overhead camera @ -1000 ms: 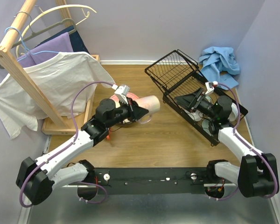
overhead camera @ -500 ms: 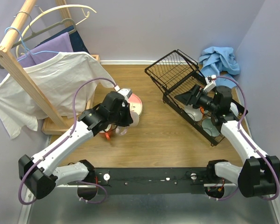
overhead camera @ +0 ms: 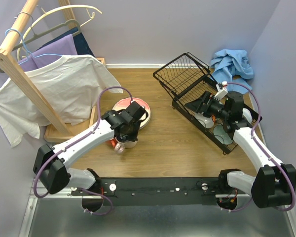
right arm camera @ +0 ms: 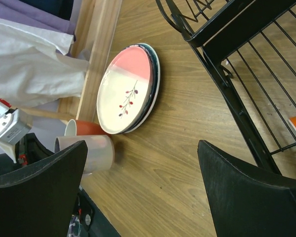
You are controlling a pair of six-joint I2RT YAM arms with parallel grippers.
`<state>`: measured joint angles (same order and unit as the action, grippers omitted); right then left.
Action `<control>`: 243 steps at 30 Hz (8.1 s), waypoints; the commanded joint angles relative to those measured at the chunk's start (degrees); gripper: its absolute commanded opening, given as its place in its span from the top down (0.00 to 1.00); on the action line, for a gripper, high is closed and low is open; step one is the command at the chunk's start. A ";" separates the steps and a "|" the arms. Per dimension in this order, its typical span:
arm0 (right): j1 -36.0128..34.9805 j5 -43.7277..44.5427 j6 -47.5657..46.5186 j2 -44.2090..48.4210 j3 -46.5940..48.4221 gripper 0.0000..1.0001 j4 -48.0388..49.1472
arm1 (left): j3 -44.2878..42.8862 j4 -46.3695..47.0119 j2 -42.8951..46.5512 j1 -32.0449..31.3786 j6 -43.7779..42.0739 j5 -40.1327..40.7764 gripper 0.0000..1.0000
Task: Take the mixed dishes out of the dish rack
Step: Place the cup at the center of the board, then pick up the bowl from the dish rack.
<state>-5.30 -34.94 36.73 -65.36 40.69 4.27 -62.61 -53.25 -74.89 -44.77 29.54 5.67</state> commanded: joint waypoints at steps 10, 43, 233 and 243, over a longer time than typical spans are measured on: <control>-0.06 6.19 -7.90 -1.34 3.78 0.00 -9.71 | -0.14 3.77 -5.69 -0.58 -0.01 7.42 0.90; 3.98 29.76 -32.68 -8.37 24.79 0.00 -32.66 | 8.18 17.29 22.21 2.85 -4.57 8.04 0.01; 3.72 -7.52 2.92 4.54 -2.81 0.00 7.96 | -1.11 53.36 -10.89 -0.14 12.83 -6.11 1.00; 3.72 -0.22 -8.33 5.77 1.59 0.00 -6.01 | -3.66 35.00 -10.27 -0.14 2.46 -1.45 1.00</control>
<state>-1.41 -40.77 35.99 -61.06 38.59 7.20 -63.77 -10.39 -86.59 -44.97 37.58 1.19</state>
